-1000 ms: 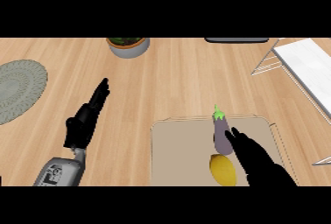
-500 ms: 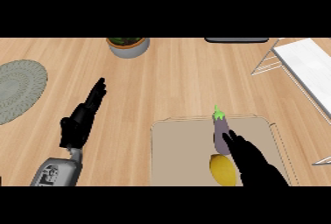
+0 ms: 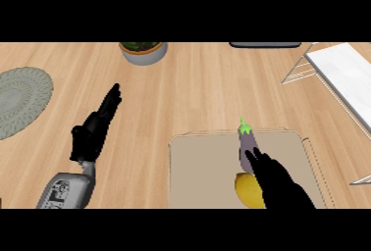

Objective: Pick the lemon from the tray and place it in the tiered shelf

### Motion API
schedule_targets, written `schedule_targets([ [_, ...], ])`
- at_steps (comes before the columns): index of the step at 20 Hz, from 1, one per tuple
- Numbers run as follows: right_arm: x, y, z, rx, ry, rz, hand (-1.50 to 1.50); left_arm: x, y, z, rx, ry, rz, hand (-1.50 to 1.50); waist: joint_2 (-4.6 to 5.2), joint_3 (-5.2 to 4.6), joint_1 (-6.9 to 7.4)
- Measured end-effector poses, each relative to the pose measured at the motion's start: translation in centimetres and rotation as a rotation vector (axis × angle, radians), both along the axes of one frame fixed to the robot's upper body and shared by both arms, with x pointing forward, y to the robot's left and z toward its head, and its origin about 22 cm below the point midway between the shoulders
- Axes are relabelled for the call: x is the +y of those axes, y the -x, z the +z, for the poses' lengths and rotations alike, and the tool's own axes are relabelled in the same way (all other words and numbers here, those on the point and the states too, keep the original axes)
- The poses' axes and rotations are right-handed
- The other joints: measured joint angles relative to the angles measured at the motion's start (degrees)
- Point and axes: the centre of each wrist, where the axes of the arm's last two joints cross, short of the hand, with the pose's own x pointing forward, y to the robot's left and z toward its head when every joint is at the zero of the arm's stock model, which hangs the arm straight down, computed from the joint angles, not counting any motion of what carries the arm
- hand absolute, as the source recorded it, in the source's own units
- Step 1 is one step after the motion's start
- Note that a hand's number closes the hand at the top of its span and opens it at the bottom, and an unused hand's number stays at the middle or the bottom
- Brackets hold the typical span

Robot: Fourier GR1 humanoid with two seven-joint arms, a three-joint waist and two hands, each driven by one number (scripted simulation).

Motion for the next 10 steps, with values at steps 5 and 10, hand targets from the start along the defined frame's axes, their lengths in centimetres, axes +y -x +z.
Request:
schedule_targets([
  [5,-0.5,-0.6,-1.6,0.006,0.022,-0.005,-1.50,0.8,0.2,-0.5,0.003,-0.001,-0.003,0.00,0.00,-0.01,0.02],
  [10,-0.2,-0.7,-3.1,0.013,0.036,-0.011,-1.50,0.4,0.4,-0.4,0.003,-0.002,-0.003,0.00,0.00,0.00,0.02],
])
